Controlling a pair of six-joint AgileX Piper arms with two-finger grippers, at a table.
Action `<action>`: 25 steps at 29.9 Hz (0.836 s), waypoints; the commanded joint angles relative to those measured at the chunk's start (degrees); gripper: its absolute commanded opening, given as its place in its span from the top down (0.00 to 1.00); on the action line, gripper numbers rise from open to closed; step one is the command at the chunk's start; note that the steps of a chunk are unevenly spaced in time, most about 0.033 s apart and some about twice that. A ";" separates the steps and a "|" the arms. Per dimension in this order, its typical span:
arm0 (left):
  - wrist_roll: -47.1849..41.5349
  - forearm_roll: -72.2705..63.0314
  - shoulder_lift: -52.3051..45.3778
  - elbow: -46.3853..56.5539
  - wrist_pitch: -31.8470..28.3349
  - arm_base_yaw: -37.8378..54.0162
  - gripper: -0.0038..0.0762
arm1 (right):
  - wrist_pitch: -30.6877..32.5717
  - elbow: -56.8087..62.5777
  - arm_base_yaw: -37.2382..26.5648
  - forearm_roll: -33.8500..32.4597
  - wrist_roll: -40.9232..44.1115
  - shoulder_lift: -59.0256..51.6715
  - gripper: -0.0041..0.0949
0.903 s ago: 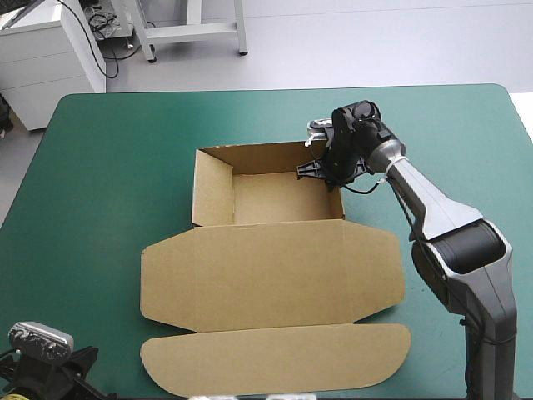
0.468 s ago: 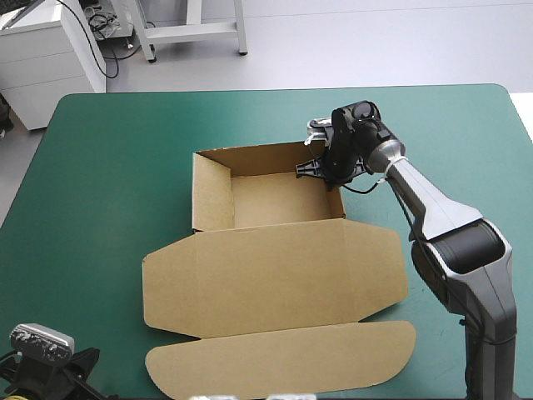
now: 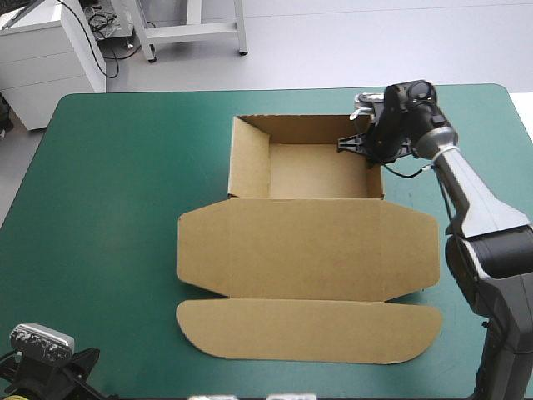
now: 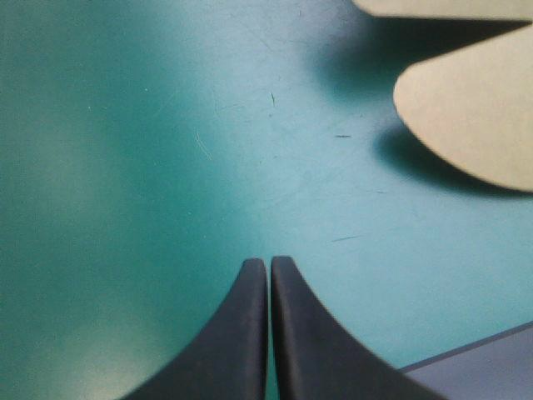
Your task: Fold the box
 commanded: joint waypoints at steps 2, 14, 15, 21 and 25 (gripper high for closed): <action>0.00 -0.14 0.87 -1.22 -2.37 -0.08 0.96 | 1.10 -0.69 -7.63 -0.23 -2.93 -6.60 0.96; 0.00 -0.14 0.87 -1.22 -2.37 -0.08 0.96 | 1.10 2.79 -31.36 -0.23 -8.91 -10.16 0.96; 0.00 0.00 0.87 -1.22 -2.37 -0.08 0.96 | 1.10 2.79 -32.87 -0.23 -8.91 -10.16 0.96; 0.00 0.12 0.87 -1.22 -2.37 -0.08 0.96 | 1.10 2.79 -42.81 0.06 -8.77 -10.16 0.96; 0.00 0.12 0.87 -1.22 -2.37 -0.08 0.96 | 1.10 2.79 -46.87 0.18 -8.76 -9.48 0.96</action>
